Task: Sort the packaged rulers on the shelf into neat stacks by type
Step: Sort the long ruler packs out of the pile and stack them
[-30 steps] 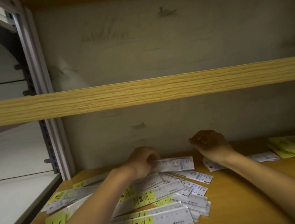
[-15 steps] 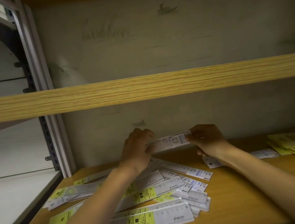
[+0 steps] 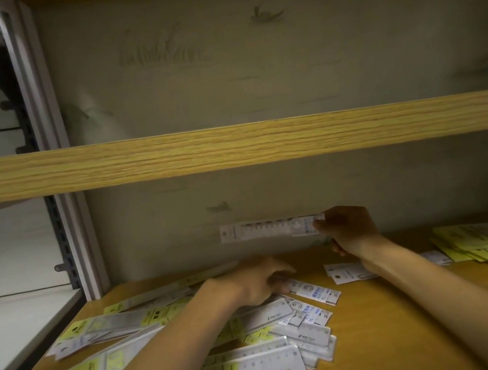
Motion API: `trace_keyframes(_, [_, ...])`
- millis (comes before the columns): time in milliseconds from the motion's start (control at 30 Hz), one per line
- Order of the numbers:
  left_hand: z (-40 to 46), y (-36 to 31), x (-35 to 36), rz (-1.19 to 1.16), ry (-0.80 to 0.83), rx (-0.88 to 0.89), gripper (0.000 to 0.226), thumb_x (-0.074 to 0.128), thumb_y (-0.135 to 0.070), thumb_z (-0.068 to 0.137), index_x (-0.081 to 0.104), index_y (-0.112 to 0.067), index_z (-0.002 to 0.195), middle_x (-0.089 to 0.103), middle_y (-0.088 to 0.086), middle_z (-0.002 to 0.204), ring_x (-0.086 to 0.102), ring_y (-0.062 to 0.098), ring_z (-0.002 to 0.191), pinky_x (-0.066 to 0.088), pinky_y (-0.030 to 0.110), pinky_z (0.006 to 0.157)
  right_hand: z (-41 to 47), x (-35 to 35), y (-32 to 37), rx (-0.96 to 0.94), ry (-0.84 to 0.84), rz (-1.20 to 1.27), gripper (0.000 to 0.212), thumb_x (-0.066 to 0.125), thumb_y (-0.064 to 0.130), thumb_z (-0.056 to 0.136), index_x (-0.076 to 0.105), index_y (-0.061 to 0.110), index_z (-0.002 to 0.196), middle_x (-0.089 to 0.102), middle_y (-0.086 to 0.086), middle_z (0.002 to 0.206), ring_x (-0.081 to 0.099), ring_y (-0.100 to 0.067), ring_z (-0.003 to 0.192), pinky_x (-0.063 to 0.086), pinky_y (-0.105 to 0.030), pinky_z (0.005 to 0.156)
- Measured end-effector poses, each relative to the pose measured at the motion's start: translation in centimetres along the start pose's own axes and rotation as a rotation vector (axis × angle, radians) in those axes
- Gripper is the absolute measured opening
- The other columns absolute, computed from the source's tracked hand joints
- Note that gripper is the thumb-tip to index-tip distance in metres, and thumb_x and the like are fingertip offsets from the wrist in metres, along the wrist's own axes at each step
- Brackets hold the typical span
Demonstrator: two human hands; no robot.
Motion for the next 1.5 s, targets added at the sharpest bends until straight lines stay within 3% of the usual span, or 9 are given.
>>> trace_keyframes(233, [0.5, -0.5, 0.1, 0.043, -0.006, 0.028, 0.037, 0.055, -0.018, 0.096, 0.054, -0.022, 0.133, 0.057, 0.0, 0.132, 0.053, 0.017, 0.118, 0.04, 0.035, 0.104, 0.3, 0.0, -0.1, -0.017, 0.007, 0.0, 0.013, 0.062, 0.023, 0.093, 0.066, 0.012, 0.097, 0.064, -0.006, 0.064, 0.054, -0.011, 0.048, 0.043, -0.02, 0.046])
trace_keyframes(400, [-0.1, -2.1, 0.2, 0.16, -0.021, 0.154, 0.029, 0.049, -0.009, 0.097, 0.063, -0.017, 0.121, 0.064, 0.001, 0.117, 0.058, 0.016, 0.103, 0.044, 0.03, 0.093, 0.4, 0.0, -0.2, -0.018, -0.009, 0.01, 0.013, 0.063, 0.022, 0.092, 0.066, 0.01, 0.098, 0.063, -0.006, 0.063, 0.054, -0.012, 0.048, 0.043, -0.022, 0.046])
trace_keyframes(600, [-0.7, -2.3, 0.0, 0.157, -0.044, 0.198, 0.022, 0.048, -0.019, 0.099, 0.066, -0.018, 0.112, 0.063, 0.003, 0.111, 0.056, 0.019, 0.097, 0.044, 0.033, 0.088, 0.3, 0.0, 0.1, -0.02, -0.007, 0.051, 0.013, 0.063, 0.019, 0.092, 0.065, 0.007, 0.098, 0.062, -0.003, 0.065, 0.052, -0.011, 0.046, 0.043, -0.02, 0.044])
trace_keyframes(733, [-0.8, -2.6, 0.3, 0.115, 0.01, 0.192, 0.023, 0.05, -0.024, 0.098, 0.063, -0.018, 0.116, 0.063, 0.002, 0.111, 0.056, 0.017, 0.099, 0.044, 0.034, 0.089, 0.2, 0.1, 0.1, -0.026, -0.003, 0.03, 0.013, 0.062, 0.022, 0.093, 0.066, 0.01, 0.097, 0.063, -0.005, 0.065, 0.053, -0.012, 0.049, 0.043, -0.022, 0.047])
trace_keyframes(900, [-0.5, -2.5, 0.2, 0.127, -0.009, 0.155, 0.032, 0.051, -0.025, 0.098, 0.058, -0.02, 0.129, 0.059, 0.0, 0.126, 0.053, 0.018, 0.112, 0.04, 0.031, 0.097, 0.3, 0.0, -0.2, -0.018, -0.026, 0.001, 0.014, 0.063, 0.024, 0.093, 0.066, 0.011, 0.098, 0.063, -0.003, 0.065, 0.054, -0.011, 0.047, 0.043, -0.02, 0.045])
trace_keyframes(1100, [-0.6, -3.3, 0.5, 0.244, -0.053, 0.228, 0.017, 0.048, -0.018, 0.098, 0.065, -0.02, 0.102, 0.066, -0.001, 0.1, 0.058, 0.017, 0.089, 0.049, 0.038, 0.083, 0.2, -0.4, -0.5, -0.006, -0.039, -0.001, 0.014, 0.064, 0.024, 0.092, 0.065, 0.012, 0.1, 0.067, -0.006, 0.077, 0.054, -0.01, 0.047, 0.043, -0.019, 0.043])
trace_keyframes(1233, [-1.2, -4.2, -0.1, 0.37, -0.162, 0.276, 0.029, 0.047, -0.015, 0.098, 0.059, -0.023, 0.123, 0.064, 0.006, 0.113, 0.059, 0.024, 0.099, 0.044, 0.029, 0.078, 0.1, -0.6, -0.4, -0.001, -0.043, 0.017, 0.011, 0.064, 0.023, 0.092, 0.064, 0.014, 0.098, 0.066, -0.003, 0.078, 0.054, -0.01, 0.046, 0.042, -0.019, 0.042])
trace_keyframes(1333, [-1.5, -4.8, -0.7, 0.425, -0.195, 0.273, 0.037, 0.043, -0.015, 0.099, 0.048, -0.026, 0.135, 0.061, 0.011, 0.115, 0.058, 0.029, 0.101, 0.042, 0.031, 0.079, 0.1, -0.7, -0.2, -0.008, -0.048, 0.022, 0.009, 0.064, 0.022, 0.092, 0.064, 0.015, 0.096, 0.066, -0.004, 0.076, 0.053, -0.011, 0.045, 0.042, -0.019, 0.042])
trace_keyframes(1500, [-1.7, -5.2, -1.2, 0.387, -0.211, 0.255, 0.04, 0.044, -0.014, 0.099, 0.046, -0.027, 0.137, 0.059, 0.01, 0.123, 0.057, 0.028, 0.108, 0.046, 0.033, 0.086, 0.1, -0.8, 0.2, -0.023, -0.06, 0.015, 0.008, 0.063, 0.023, 0.092, 0.064, 0.016, 0.094, 0.065, -0.004, 0.072, 0.054, -0.011, 0.046, 0.043, -0.021, 0.044])
Point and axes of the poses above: each hand's wrist, its own z-axis towards the middle knuckle, its own x-axis out of the palm, y = z × x, the point moved 9 cm from there along z, towards the middle knuckle
